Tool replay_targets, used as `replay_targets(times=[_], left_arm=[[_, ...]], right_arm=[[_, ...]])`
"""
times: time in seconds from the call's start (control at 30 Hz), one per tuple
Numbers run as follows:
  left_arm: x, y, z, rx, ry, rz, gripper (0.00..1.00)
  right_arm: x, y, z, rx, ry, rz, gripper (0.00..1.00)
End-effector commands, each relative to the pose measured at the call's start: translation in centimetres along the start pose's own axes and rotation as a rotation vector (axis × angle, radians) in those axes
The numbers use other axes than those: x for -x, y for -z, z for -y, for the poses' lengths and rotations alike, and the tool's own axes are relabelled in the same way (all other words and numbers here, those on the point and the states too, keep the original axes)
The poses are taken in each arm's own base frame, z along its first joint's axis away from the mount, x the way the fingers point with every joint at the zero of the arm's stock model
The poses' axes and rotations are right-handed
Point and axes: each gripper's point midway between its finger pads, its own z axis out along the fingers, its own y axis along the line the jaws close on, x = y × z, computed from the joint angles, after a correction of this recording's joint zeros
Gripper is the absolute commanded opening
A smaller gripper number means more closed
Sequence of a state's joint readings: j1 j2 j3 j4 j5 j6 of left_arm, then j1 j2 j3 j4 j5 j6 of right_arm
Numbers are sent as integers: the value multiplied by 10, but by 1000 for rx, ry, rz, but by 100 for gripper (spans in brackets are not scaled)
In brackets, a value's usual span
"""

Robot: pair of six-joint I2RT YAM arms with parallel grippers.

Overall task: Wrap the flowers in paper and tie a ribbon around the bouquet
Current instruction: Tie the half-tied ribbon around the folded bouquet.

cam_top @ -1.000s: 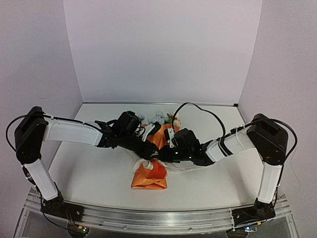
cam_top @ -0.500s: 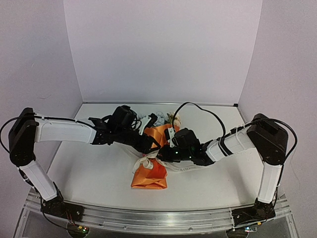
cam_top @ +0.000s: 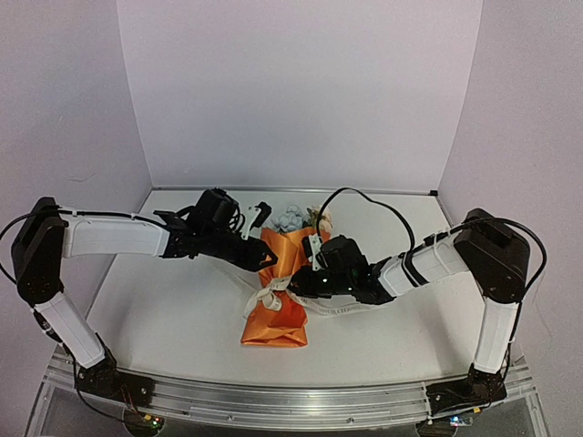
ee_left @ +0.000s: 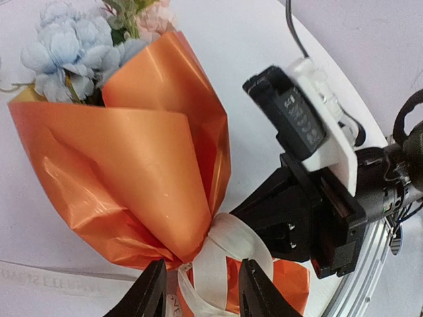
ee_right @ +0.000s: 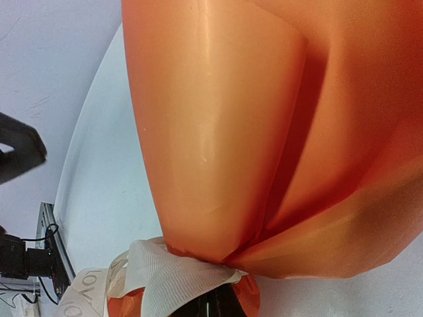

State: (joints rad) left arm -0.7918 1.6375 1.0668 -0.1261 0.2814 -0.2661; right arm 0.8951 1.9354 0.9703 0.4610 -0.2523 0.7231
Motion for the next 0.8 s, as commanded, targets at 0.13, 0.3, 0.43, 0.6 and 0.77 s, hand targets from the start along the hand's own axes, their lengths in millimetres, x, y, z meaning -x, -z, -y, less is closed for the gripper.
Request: replay_targets(times=[0.13,0.3,0.43,0.6,0.77], left_arm=[[-36,-24,8,-98,51,-176,40],[-36,-30,7,-96,58,-183,43],[-30,-33,7,-98,51,-170,44],[-26,-38,7,-98,46,-170,43],[-28,-43,7,-105,45,-181,35]], right_arm=[[9,0,-4,12,19,30,0],[10,0,-5,15,21,31,0],[10,0,-6,18,22,28,0],[9,0,-8,25,23,21,0],[7,3,-8,23,36,14,0]])
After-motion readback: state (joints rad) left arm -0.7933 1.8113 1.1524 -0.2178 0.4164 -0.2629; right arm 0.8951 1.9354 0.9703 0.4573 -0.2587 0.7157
